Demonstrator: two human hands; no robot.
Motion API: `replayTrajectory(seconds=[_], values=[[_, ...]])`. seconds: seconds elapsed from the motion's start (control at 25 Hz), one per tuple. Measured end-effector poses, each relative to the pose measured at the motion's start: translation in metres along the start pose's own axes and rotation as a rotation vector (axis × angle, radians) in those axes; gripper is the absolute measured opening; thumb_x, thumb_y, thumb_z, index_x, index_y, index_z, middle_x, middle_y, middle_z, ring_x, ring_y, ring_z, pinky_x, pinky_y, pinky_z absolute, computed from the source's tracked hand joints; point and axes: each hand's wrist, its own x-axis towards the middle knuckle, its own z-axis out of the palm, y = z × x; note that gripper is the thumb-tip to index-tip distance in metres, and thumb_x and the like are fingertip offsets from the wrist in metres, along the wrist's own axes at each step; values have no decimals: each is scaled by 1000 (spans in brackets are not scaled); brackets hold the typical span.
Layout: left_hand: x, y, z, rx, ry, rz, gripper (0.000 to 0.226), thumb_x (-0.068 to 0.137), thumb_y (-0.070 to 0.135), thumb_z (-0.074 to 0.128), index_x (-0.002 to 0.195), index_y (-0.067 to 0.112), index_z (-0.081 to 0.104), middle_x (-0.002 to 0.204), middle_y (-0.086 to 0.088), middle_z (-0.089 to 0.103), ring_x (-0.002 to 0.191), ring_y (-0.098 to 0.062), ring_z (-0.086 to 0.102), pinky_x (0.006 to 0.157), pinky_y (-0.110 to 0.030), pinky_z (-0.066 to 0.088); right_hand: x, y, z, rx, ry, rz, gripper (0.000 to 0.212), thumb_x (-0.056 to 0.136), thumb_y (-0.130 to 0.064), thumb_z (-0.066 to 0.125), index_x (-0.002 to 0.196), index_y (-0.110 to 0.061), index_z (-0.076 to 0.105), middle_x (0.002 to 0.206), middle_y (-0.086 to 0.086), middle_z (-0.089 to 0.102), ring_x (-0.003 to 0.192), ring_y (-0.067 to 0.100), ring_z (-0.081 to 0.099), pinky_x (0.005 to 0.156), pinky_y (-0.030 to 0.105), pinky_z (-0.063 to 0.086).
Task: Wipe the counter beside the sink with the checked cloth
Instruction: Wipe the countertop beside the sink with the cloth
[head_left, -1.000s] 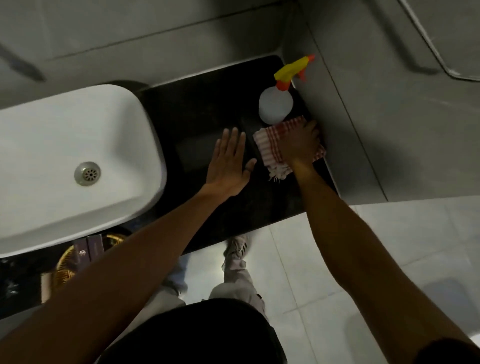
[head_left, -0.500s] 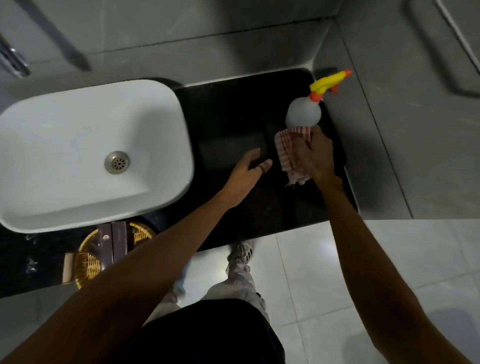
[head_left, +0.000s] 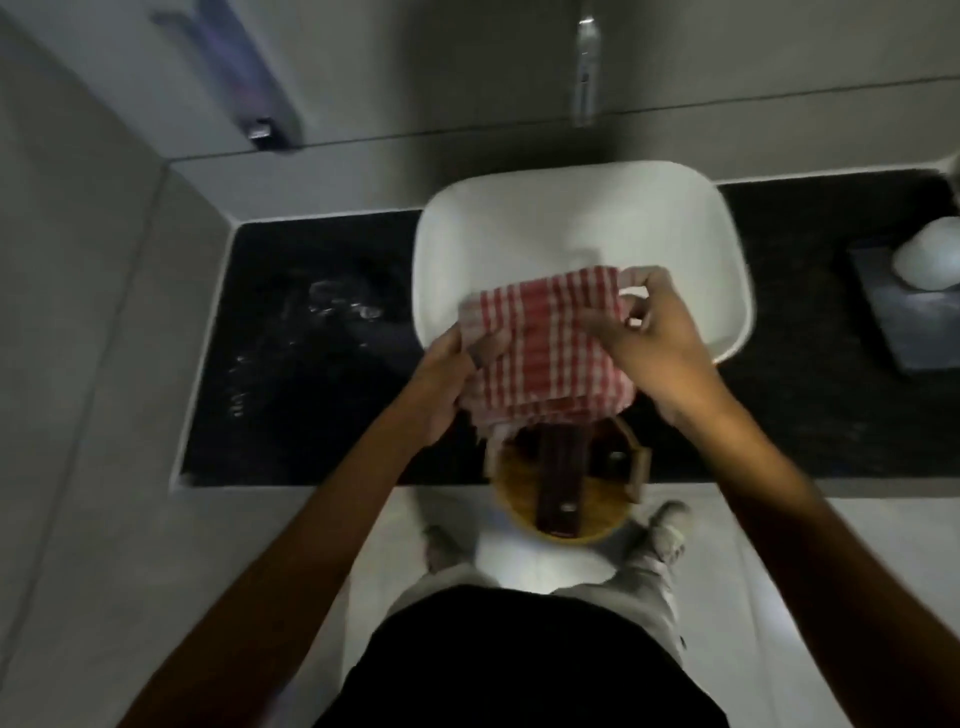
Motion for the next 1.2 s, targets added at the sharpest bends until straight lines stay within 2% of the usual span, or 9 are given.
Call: replayTrajectory(seconds=[0.12,0.28,0.4,0.52,0.64,0.72,0.8,0.92,1.2], values=[[-44,-42,-133,48,178,-88,29,96,19,69,124,22,69,120,-6,76,118,-33,70,95,-46,59,-12,40,128,-190,-125,55,41,89,-25,73,121,-21,48,113,4,71,105,24,71,92,48,59],[-52,-94,-195,305,317,-222,39,96,14,68,134,23,61,116,3,72,107,-21,71,82,-26,58,-17,91,222,-388,-161,336,41,95,-14,63,130,-7,43,115,11,63,108,32,63,88,32,42],[-36,-127,-220,600,406,-156,48,96,5,63,142,16,54,136,-8,63,126,-26,61,99,-34,54,-19,123,256,-611,49,297,65,88,-15,59,145,2,32,132,26,56,121,46,57,103,50,48],[-22,-127,-250,917,534,41,47,101,22,60,146,15,50,147,-11,54,138,-28,50,112,-41,43,-31,143,288,-659,152,183,80,89,-31,58,154,2,24,148,26,44,137,43,45,113,55,44],[8,-126,-284,1386,494,73,62,107,41,38,160,11,25,169,-15,24,159,-34,16,129,-47,14,-28,156,328,-696,163,366,98,96,-54,52,160,2,4,168,28,16,156,43,17,128,55,15],[26,-135,-304,1557,467,66,70,107,52,24,164,12,10,173,-13,6,160,-33,3,131,-50,4,-11,166,353,-777,198,424,111,93,-73,41,160,7,3,169,31,6,158,46,7,129,55,4],[33,-148,-313,1597,450,95,73,107,56,20,164,13,8,173,-13,5,160,-32,4,130,-53,6,10,177,367,-834,271,421,116,90,-81,35,160,7,4,169,31,3,158,47,3,128,58,4],[34,-152,-316,1579,436,134,73,106,56,23,164,13,11,173,-13,9,160,-32,7,130,-54,8,38,182,365,-923,240,381,117,89,-83,34,160,5,2,169,32,-2,157,48,-2,127,61,1],[35,-147,-317,1561,447,128,74,106,57,24,164,13,14,173,-11,11,160,-32,8,130,-54,9,113,170,363,-1182,113,178,118,88,-85,26,159,8,8,166,37,8,155,53,10,125,63,6]])
